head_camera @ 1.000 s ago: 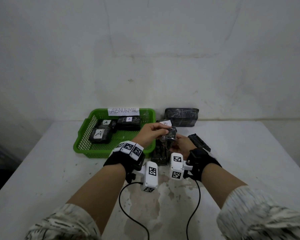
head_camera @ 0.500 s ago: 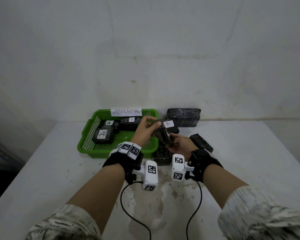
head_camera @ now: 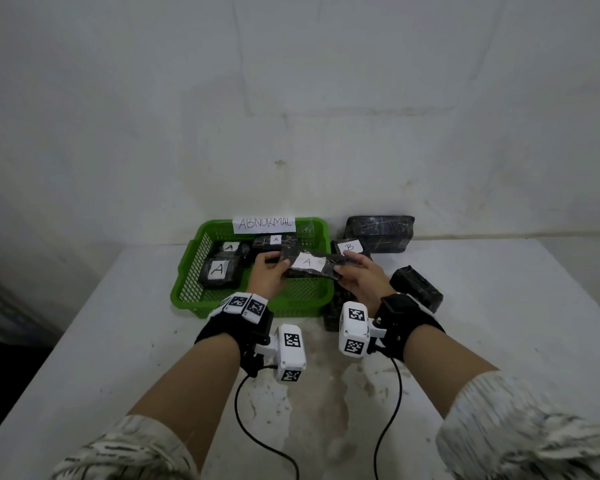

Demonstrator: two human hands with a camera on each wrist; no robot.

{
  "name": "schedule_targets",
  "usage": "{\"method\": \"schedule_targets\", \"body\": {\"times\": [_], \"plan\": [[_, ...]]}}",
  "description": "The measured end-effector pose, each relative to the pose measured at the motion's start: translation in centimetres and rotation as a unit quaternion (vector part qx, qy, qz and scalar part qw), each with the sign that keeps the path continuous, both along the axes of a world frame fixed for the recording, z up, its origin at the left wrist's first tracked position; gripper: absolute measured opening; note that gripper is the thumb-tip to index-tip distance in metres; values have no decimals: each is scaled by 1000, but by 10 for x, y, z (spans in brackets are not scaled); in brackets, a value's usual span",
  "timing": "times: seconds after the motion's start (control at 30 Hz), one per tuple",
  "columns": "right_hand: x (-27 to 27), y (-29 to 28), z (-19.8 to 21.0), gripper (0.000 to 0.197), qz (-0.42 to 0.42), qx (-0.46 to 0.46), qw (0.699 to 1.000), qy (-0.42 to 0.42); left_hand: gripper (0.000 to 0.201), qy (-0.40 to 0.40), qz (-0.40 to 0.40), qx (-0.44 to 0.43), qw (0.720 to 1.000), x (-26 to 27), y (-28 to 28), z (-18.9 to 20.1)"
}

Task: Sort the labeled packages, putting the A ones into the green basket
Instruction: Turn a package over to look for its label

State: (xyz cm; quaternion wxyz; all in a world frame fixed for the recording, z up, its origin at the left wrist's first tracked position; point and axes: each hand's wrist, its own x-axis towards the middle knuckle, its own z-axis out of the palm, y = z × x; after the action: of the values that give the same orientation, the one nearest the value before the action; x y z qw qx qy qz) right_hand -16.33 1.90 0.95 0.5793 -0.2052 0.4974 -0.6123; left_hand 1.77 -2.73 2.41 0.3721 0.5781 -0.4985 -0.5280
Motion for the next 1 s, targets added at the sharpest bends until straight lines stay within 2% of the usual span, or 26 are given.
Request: {"method": "schedule_targets", "body": {"times": [0.07,0.13,0.3,0.43,0.57,0.67,0.73,0.83,0.9,1.0], "plan": [[8,-4,-2,40,9,15,1000,13,36,31,23,11,999,10,-4,-4],[19,-10,-6,40,27,48,997,54,36,24,33,6,999,18,-7,-8],[46,-32,-15,36,3,90,990,113,37,-136,-5,-43,990,48,-22,-23],[66,-55,-20,37,-26,109,988,104,37,-301,-38,-31,952,77,-43,-32],[81,-81,-24,28,-41,143,981,126,33,-336,16,-62,940,101,-63,-32],[87,-103,-32,13,-23,204,960,188,35,-388,70,-99,914,116,-78,-40],[92,-115,-37,16,-20,233,951,200,44,-409,99,-90,903,125,-88,-47],[98,-129,-44,27,-23,261,942,211,55,-411,106,-43,904,131,-100,-57],[101,-136,-49,25,-11,277,931,237,58,-398,110,-18,910,131,-105,-62],[106,-143,-55,18,-13,283,927,247,59,-408,127,-14,904,127,-109,-69]]}}
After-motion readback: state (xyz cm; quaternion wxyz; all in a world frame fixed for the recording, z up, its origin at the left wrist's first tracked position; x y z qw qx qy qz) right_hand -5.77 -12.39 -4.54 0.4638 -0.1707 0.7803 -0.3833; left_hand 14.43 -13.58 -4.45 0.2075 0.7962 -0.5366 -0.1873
